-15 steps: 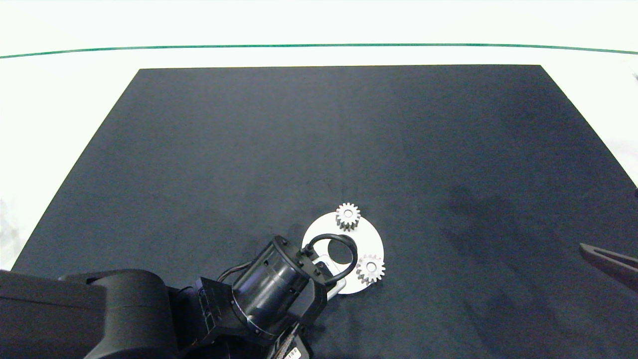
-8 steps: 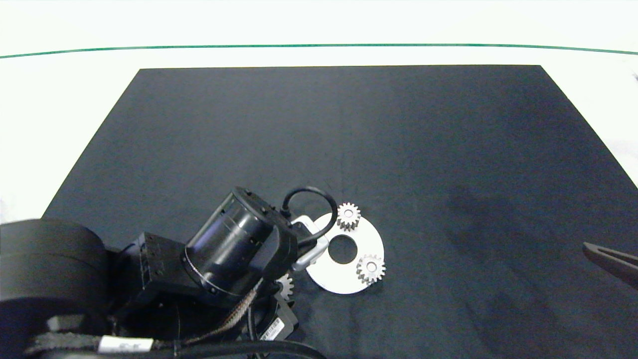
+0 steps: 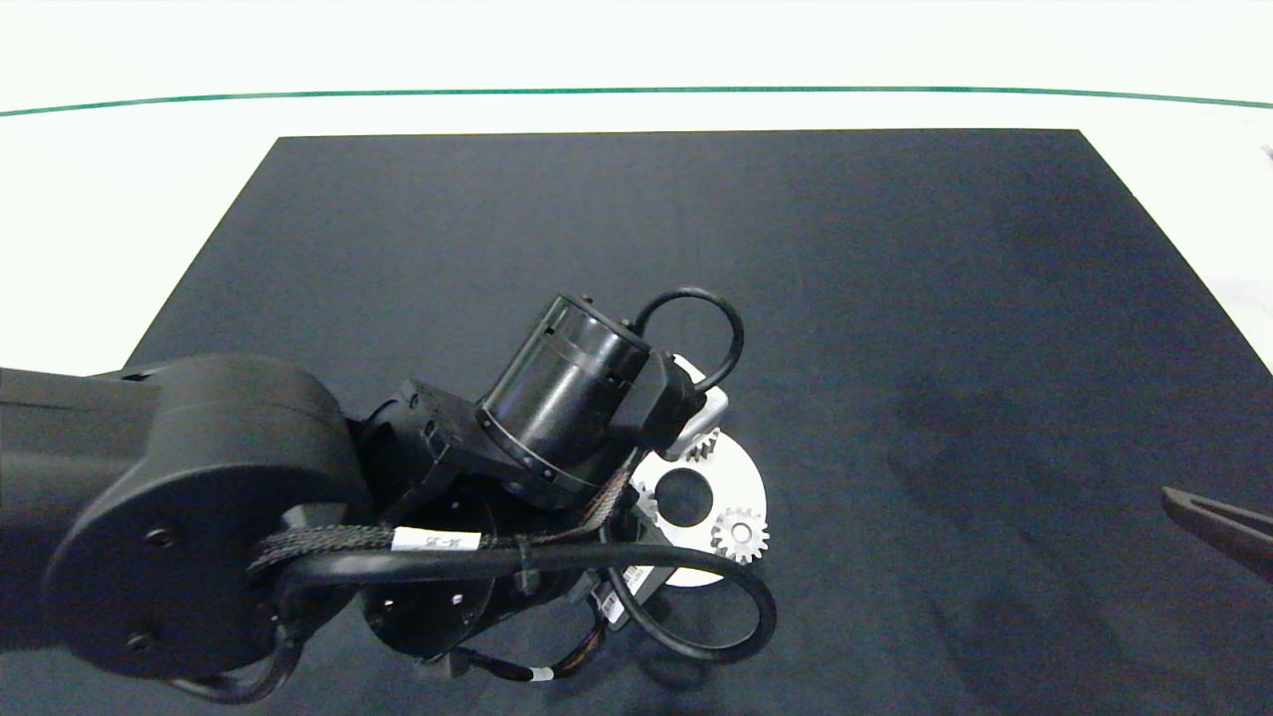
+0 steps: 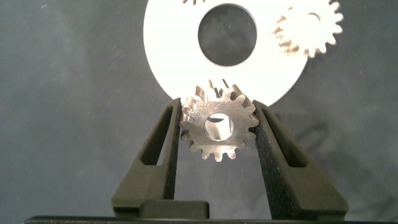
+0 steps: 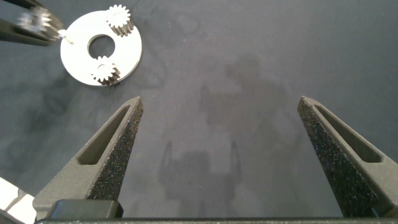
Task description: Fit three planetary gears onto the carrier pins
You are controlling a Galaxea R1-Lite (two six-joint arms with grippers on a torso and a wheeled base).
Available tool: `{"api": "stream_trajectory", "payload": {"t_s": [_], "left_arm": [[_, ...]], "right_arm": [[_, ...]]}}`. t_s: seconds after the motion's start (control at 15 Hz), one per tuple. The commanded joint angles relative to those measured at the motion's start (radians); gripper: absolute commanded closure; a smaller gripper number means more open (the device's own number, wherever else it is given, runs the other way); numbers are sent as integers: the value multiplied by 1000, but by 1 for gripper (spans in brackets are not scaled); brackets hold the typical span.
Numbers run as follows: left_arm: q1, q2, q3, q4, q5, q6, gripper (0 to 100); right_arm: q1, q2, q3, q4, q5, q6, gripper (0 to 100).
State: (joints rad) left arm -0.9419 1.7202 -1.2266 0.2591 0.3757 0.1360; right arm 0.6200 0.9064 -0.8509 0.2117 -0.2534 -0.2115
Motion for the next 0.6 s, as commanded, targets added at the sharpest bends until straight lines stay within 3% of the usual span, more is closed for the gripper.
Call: {"api": "stream_trajectory", "payload": {"t_s": [0.07, 0.6], "left_arm": [[9, 58, -31, 0, 3, 4, 84], [38, 56, -14, 2, 3, 10, 84]], "right_arm": [[3, 11, 9, 0, -1, -2, 0], [4, 12, 9, -9, 2, -3, 0]]}}
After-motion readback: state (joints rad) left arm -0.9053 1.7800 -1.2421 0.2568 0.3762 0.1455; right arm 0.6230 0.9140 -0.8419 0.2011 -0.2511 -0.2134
